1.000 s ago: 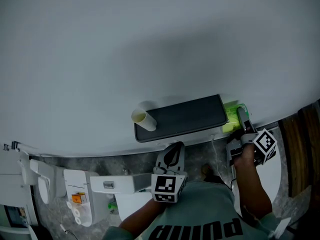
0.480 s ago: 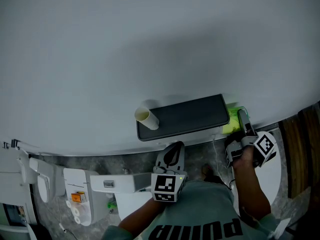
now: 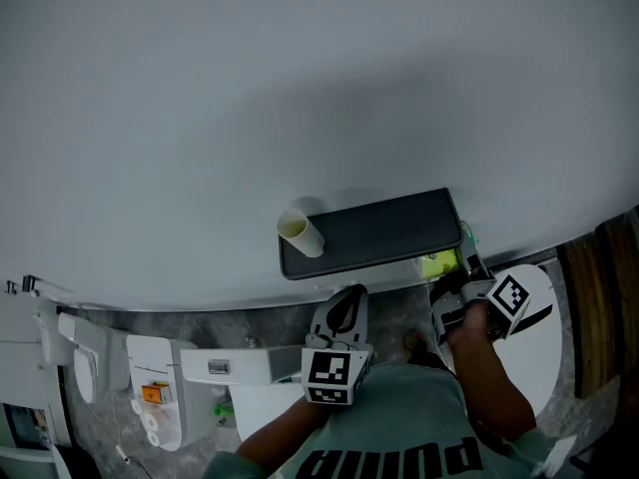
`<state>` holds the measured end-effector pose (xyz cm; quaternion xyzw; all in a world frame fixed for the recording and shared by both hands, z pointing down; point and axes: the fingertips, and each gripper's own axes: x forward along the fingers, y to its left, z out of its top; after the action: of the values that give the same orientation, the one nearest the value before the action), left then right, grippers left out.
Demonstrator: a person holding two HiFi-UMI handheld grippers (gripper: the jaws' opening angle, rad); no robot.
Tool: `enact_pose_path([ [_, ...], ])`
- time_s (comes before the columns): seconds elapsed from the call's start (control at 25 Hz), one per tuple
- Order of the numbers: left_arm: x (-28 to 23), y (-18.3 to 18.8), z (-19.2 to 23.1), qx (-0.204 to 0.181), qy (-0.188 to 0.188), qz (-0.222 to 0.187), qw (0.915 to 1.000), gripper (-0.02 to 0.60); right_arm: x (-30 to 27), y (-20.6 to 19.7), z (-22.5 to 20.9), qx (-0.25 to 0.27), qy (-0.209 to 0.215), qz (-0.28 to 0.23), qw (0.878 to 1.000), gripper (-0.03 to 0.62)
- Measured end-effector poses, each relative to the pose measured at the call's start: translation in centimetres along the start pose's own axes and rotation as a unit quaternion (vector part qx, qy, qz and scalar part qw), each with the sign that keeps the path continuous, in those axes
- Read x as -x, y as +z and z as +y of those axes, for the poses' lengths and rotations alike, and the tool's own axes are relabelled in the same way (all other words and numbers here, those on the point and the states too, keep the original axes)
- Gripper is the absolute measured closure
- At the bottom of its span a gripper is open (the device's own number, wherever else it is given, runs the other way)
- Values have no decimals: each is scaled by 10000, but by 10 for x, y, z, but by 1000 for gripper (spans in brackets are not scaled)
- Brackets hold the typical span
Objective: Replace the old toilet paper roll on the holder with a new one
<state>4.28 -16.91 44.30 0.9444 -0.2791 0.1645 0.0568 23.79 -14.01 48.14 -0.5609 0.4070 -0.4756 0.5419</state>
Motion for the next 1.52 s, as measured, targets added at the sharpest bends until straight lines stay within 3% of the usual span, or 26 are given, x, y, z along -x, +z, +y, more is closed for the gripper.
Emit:
enact_pose_path([
  [0.16, 2, 11, -11, 5, 86, -11, 10000, 577, 0, -7, 11, 96, 35, 162, 9998, 146],
  [0.4, 19, -6, 26, 51, 283, 3, 9996, 577, -16, -50, 0, 132, 67, 210, 9997, 146],
  [0.76, 31, -6, 34, 84, 419, -35, 9991, 577, -16, -61, -2, 55, 33, 143, 9999, 146],
  [1.52, 40, -6, 27, 95, 317, -119, 9994, 577, 0, -72, -3, 129, 466, 312, 9983, 146],
])
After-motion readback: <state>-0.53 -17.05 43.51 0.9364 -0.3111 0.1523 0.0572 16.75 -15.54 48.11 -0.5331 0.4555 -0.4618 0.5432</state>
